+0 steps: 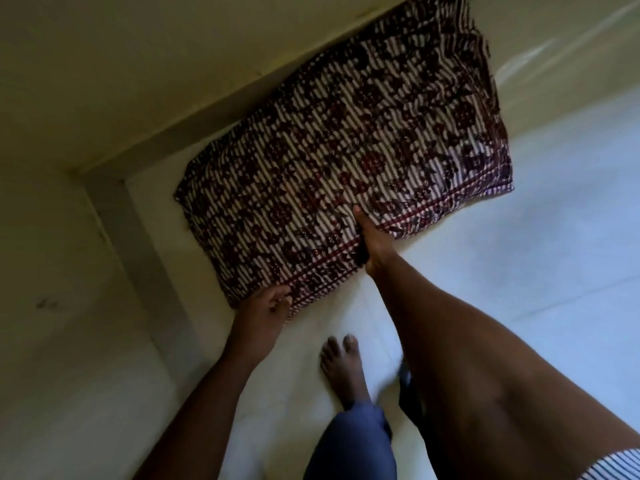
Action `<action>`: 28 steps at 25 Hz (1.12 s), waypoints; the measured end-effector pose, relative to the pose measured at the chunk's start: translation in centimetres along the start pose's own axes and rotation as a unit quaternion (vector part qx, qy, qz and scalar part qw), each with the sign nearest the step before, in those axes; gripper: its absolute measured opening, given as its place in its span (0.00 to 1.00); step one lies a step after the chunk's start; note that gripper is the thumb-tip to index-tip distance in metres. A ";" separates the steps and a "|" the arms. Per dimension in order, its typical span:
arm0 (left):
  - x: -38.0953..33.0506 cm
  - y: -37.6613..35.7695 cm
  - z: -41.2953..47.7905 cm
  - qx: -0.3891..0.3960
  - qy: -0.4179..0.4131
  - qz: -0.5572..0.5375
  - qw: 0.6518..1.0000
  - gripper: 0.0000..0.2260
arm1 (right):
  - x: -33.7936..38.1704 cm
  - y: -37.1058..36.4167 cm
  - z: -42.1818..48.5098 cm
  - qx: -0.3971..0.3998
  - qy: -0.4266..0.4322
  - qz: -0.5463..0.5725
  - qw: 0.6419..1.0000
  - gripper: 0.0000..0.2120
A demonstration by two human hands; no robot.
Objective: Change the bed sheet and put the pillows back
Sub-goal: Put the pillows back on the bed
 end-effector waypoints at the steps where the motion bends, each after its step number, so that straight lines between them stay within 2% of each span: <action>1: -0.1 0.7 -0.9 -0.005 0.010 -0.006 1.000 0.12 | 1.0 0.5 -1.1 -0.029 0.038 -0.026 0.999 0.42; 3: -1.4 2.3 -2.9 -0.009 0.010 -0.019 1.000 0.12 | 3.9 1.4 -4.1 -0.066 0.104 -0.101 0.987 0.39; 6: -6.1 6.0 -7.7 -0.006 -0.012 -0.020 1.000 0.12 | 9.7 1.8 -11.4 -0.100 0.174 -0.233 0.952 0.34; 8: -10.3 8.5 -11.1 -0.006 -0.050 -0.014 0.999 0.11 | 13.3 2.3 -16.2 -0.101 0.212 -0.359 0.904 0.29; 11: -16.1 11.2 -16.7 -0.005 -0.110 0.012 0.994 0.11 | 16.6 3.7 -23.7 -0.088 0.232 -0.532 0.810 0.18; 13: -20.7 12.2 -21.3 -0.007 -0.183 0.052 0.982 0.13 | 19.0 6.6 -28.9 -0.108 0.227 -0.565 0.785 0.16; 17: -30.5 12.4 -32.3 -0.005 -0.412 0.157 0.897 0.27 | 23.9 12.1 -40.1 -0.121 0.230 -0.623 0.738 0.16; 21: -38.1 12.5 -42.0 -0.007 -0.544 0.162 0.823 0.22 | 25.3 16.3 -51.7 -0.116 0.230 -0.686 0.681 0.19; 23: -39.8 12.0 -47.7 -0.003 -0.616 0.191 0.764 0.27 | 25.0 17.9 -58.1 -0.126 0.229 -0.702 0.662 0.13; 25: -40.6 10.9 -53.4 0.010 -0.681 0.242 0.691 0.34 | 24.7 19.0 -64.4 -0.140 0.248 -0.705 0.649 0.08; 28: -41.4 8.5 -59.4 0.012 -0.724 0.327 0.607 0.43 | 24.9 19.7 -72.9 -0.173 0.298 -0.700 0.626 0.09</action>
Point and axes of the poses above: each hand's wrist, its own z-axis towards the middle knuckle, its own y-axis out of the back of the hand, x = y × z, the point moved 8 cm from there along z, towards the middle knuckle, and after that the axes turned 5 degrees about z, right-handed, at the moved point
